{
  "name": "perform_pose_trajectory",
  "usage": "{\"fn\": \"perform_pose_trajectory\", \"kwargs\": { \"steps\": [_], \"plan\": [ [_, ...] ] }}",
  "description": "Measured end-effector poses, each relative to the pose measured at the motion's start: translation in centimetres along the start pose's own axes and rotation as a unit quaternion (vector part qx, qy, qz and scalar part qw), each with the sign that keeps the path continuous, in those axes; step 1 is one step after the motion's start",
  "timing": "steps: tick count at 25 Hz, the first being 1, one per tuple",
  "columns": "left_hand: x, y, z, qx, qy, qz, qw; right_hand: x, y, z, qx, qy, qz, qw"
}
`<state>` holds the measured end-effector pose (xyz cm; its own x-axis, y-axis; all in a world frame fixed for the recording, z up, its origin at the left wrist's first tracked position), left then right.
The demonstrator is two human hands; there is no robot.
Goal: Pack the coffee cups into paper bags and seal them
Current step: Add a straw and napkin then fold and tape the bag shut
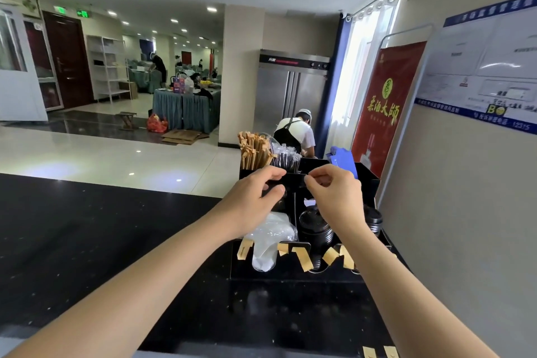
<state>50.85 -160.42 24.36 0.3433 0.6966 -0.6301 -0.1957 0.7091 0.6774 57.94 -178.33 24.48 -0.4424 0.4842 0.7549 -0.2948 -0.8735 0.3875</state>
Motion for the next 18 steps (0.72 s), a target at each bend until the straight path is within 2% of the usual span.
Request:
{"fn": "perform_pose_trajectory", "kwargs": {
  "steps": [4,11,18],
  "plan": [
    [1.8,-0.8,2.3,-0.017,0.033,-0.012,0.999,-1.1,-2.0,3.0,-0.005,-0.029,-0.027,0.999],
    [3.6,-1.4,3.1,-0.022,0.052,-0.029,0.998,-0.6,-4.9,5.4,0.008,-0.022,-0.091,0.996],
    [3.8,-0.7,2.9,-0.026,0.038,-0.03,0.999,-0.3,-4.5,6.2,0.008,-0.016,-0.057,0.998]
  ]
}}
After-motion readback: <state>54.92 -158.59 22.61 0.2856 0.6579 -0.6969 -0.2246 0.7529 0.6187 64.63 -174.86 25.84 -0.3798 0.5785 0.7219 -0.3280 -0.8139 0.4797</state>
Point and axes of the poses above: each hand's wrist, its own z-axis towards the middle knuckle, its own y-axis out of the back of the hand, x = y × z, the point moved 9 cm from there along z, towards the middle knuckle, and after that the axes turned 6 degrees about z, right-handed, at the moved point
